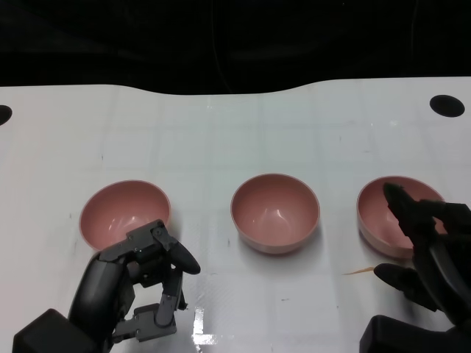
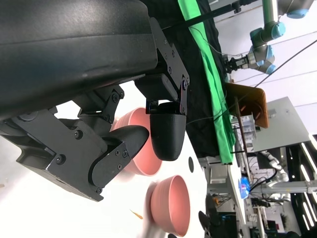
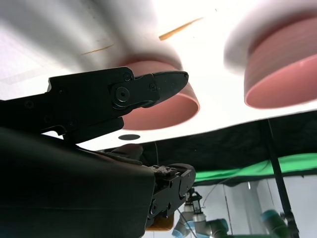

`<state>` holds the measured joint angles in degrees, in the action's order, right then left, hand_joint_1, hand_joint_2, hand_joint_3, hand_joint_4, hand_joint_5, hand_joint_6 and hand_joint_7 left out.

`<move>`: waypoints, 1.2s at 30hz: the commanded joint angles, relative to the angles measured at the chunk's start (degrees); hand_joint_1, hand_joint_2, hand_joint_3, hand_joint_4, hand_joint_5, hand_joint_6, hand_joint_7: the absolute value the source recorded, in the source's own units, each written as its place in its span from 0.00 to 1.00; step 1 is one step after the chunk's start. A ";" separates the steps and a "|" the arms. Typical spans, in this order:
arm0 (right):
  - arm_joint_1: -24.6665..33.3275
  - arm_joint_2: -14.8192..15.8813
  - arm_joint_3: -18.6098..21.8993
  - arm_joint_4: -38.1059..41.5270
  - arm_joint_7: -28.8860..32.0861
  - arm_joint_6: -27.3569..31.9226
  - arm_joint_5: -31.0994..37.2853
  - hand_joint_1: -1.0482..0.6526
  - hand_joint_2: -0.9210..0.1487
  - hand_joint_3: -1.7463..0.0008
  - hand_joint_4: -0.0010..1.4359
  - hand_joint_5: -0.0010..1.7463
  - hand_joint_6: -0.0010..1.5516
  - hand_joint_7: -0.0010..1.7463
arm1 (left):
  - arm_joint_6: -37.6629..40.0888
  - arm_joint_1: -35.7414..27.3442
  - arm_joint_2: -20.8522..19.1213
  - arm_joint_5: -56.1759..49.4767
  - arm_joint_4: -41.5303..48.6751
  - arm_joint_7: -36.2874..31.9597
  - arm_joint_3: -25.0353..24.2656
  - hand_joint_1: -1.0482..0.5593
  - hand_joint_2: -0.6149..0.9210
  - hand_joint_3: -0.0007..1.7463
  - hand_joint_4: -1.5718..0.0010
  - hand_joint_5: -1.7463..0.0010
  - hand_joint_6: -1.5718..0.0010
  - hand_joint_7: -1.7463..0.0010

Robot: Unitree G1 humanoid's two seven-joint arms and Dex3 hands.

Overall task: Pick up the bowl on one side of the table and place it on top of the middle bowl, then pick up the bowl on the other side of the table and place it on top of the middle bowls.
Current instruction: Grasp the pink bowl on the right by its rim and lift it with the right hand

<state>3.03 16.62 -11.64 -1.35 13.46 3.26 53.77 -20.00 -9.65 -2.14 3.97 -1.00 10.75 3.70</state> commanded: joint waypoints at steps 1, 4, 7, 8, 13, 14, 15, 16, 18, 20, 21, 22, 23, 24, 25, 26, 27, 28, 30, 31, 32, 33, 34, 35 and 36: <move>-1.44 1.42 -0.54 1.20 -0.71 1.30 0.44 0.26 0.09 1.00 0.01 0.37 0.12 0.09 | 0.50 -0.51 -0.87 0.21 -1.30 0.35 -0.42 0.57 0.69 0.74 0.49 0.00 0.53 0.22; -2.47 1.84 -1.10 2.32 -1.34 1.96 0.53 0.28 0.08 1.00 0.04 0.37 0.13 0.08 | 1.43 -0.54 -0.92 0.47 -1.90 0.36 -0.45 0.57 0.69 0.74 0.49 0.00 0.53 0.21; -3.72 2.44 -2.01 3.72 -2.32 3.11 1.05 0.29 0.05 1.00 0.10 0.32 0.17 0.05 | 2.14 -0.40 -1.11 0.69 -2.26 0.50 -0.53 0.57 0.69 0.74 0.49 0.00 0.53 0.21; -4.04 2.61 -2.29 4.07 -2.64 3.53 1.25 0.30 0.05 1.00 0.12 0.30 0.19 0.04 | 2.15 -0.36 -1.21 0.52 -2.27 0.46 -0.54 0.57 0.69 0.74 0.49 0.00 0.53 0.21; -5.02 2.99 -3.13 4.72 -4.48 5.89 1.64 0.35 0.02 1.00 0.27 0.21 0.30 0.03 | 1.85 -0.22 -1.51 0.23 -1.98 0.37 -0.52 0.57 0.69 0.74 0.49 0.00 0.53 0.21; -5.20 3.12 -3.24 4.88 -4.57 6.12 1.68 0.37 0.02 1.00 0.31 0.20 0.33 0.03 | 1.82 -0.22 -1.54 0.28 -2.00 0.41 -0.49 0.57 0.69 0.74 0.49 0.00 0.52 0.21; -5.37 3.31 -3.37 5.07 -4.75 6.32 1.70 0.38 0.02 1.00 0.37 0.19 0.37 0.03 | 1.85 -0.23 -1.53 0.36 -2.02 0.43 -0.44 0.57 0.69 0.74 0.48 0.00 0.52 0.22; -5.50 3.57 -3.50 5.24 -4.81 6.35 1.72 0.38 0.02 1.00 0.42 0.17 0.40 0.03 | 1.94 -0.25 -1.49 0.50 -2.06 0.49 -0.39 0.57 0.69 0.74 0.48 0.00 0.52 0.22; -5.62 4.17 -3.78 5.60 -4.38 5.98 1.62 0.40 0.01 1.00 0.55 0.14 0.49 0.04 | 2.11 -0.29 -1.39 0.63 -2.18 0.47 -0.33 0.57 0.69 0.74 0.48 0.00 0.52 0.22; -5.67 4.59 -3.87 5.97 -3.79 5.42 1.13 0.41 0.01 1.00 0.66 0.18 0.56 0.04 | 1.88 -0.25 -1.39 0.47 -2.11 0.41 -0.33 0.57 0.69 0.74 0.48 0.00 0.52 0.22; -5.67 4.75 -3.90 6.07 -3.59 5.25 0.96 0.42 0.00 1.00 0.67 0.32 0.60 0.02 | 1.70 -0.27 -1.42 0.20 -2.13 0.30 -0.32 0.56 0.69 0.74 0.48 0.00 0.52 0.22; -5.68 4.86 -3.89 6.17 -3.36 5.04 0.77 0.42 0.00 0.99 0.66 0.40 0.62 0.02 | 1.58 -0.28 -1.45 0.03 -2.16 0.24 -0.30 0.56 0.69 0.74 0.48 0.00 0.52 0.22; -5.68 4.95 -3.91 6.24 -3.21 4.93 0.65 0.42 0.00 0.99 0.67 0.44 0.63 0.01 | 1.53 -0.30 -1.46 -0.09 -2.18 0.20 -0.29 0.56 0.69 0.74 0.48 0.00 0.52 0.22; -5.70 5.00 -3.82 6.48 -2.84 4.59 0.31 0.43 0.00 0.99 0.67 0.47 0.63 0.01 | 1.60 -0.32 -1.46 -0.20 -2.28 0.13 -0.27 0.56 0.69 0.74 0.49 0.00 0.52 0.22; -5.71 4.97 -3.70 6.68 -2.66 4.36 -0.08 0.44 0.00 0.98 0.65 0.54 0.64 0.01 | 1.62 -0.30 -1.42 -0.18 -2.28 0.14 -0.28 0.57 0.69 0.74 0.49 0.00 0.52 0.22; -5.73 4.95 -3.59 6.85 -2.53 4.18 -0.44 0.45 0.00 0.97 0.63 0.59 0.65 0.01 | 1.64 -0.26 -1.40 -0.14 -2.25 0.17 -0.29 0.57 0.69 0.74 0.49 0.00 0.52 0.22; -5.78 4.94 -3.51 7.04 -2.34 3.98 -0.82 0.45 0.00 0.97 0.62 0.63 0.66 0.01 | 1.65 -0.21 -1.36 -0.06 -2.19 0.23 -0.30 0.57 0.69 0.74 0.49 0.00 0.52 0.22; -5.80 4.99 -3.43 7.17 -2.15 3.72 -1.24 0.46 0.00 0.96 0.60 0.68 0.69 0.02 | 1.76 -0.19 -1.29 -0.02 -2.19 0.21 -0.30 0.57 0.69 0.74 0.49 0.00 0.52 0.22; -5.81 5.00 -3.26 7.35 -1.71 3.24 -2.10 0.47 0.00 0.96 0.59 0.69 0.72 0.02 | 1.89 -0.17 -1.19 0.14 -2.19 0.26 -0.27 0.57 0.69 0.74 0.49 0.00 0.52 0.22; -5.80 4.86 -3.03 7.47 -1.34 2.84 -2.78 0.49 0.00 0.93 0.61 0.74 0.77 0.04 | 1.94 -0.15 -1.13 0.30 -2.16 0.32 -0.28 0.57 0.69 0.74 0.49 0.00 0.53 0.22; -5.84 4.83 -2.94 7.65 -0.92 2.47 -3.20 0.51 0.05 0.84 0.60 0.82 0.81 0.05 | 1.91 -0.08 -1.11 0.49 -2.03 0.43 -0.30 0.57 0.69 0.74 0.49 0.00 0.53 0.22; -5.89 4.86 -2.92 7.80 -0.60 2.21 -3.49 0.51 0.13 0.72 0.59 0.90 0.84 0.10 | 1.88 -0.04 -1.10 0.62 -1.95 0.50 -0.32 0.57 0.69 0.74 0.49 0.00 0.53 0.22; -5.94 4.95 -2.99 7.92 -0.38 2.08 -3.67 0.52 0.24 0.58 0.58 0.95 0.80 0.22 | 1.87 -0.02 -1.11 0.69 -1.90 0.53 -0.33 0.57 0.69 0.74 0.49 0.00 0.53 0.22; -5.95 4.96 -2.94 8.19 0.46 1.37 -4.13 0.52 0.28 0.52 0.57 0.97 0.75 0.32 | 1.79 0.04 -1.11 0.70 -1.79 0.53 -0.33 0.58 0.69 0.74 0.49 0.00 0.53 0.22; -5.96 4.96 -2.89 8.41 1.10 0.83 -4.48 0.53 0.32 0.47 0.61 0.99 0.64 0.59 | 1.74 0.07 -1.12 0.70 -1.73 0.51 -0.32 0.58 0.69 0.74 0.49 0.00 0.53 0.22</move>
<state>-2.81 20.74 -15.37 6.12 13.64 4.81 50.28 -18.11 -9.74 -2.80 4.46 -2.57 10.86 3.74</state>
